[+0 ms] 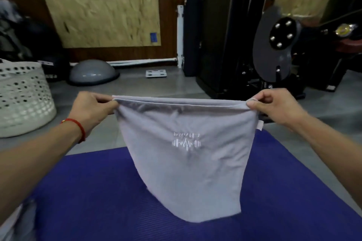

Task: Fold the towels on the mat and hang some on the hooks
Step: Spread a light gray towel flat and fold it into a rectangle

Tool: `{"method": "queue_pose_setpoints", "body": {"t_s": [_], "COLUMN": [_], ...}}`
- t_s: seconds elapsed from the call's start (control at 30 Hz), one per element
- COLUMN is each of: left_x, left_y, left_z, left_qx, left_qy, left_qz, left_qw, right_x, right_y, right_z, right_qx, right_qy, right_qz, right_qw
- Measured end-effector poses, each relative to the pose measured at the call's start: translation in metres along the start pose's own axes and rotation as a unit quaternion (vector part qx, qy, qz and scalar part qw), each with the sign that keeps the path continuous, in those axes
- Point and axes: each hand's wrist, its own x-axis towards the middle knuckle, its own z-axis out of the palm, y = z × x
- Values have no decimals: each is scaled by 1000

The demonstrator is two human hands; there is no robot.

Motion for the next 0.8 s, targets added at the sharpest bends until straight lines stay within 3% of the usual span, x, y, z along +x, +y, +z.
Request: {"method": "queue_pose_setpoints", "body": {"t_s": [0.1,0.2,0.33,0.6,0.8], "left_x": [2,0,-1,-4,8], "left_y": [-2,1,-4,-14,-23], "left_z": [-38,-73,-107,-117,-82], "left_qx": [-69,-93,-78,-102,18], "left_qy": [24,-19,-67,-85,-40], "left_qz": [-17,-13,10,15,-4], "left_qw": [997,995,995,991,999], "right_x": [18,26,31,37,45], "right_y": [-31,-53,-67,-62,-45], "right_z": [16,30,44,47,58], "right_qx": [48,87,119,-43,-97], "right_qy": [-5,-60,-67,-80,-31], "right_qz": [-23,8,-3,-75,-72], "right_qw": [999,994,991,993,992]}}
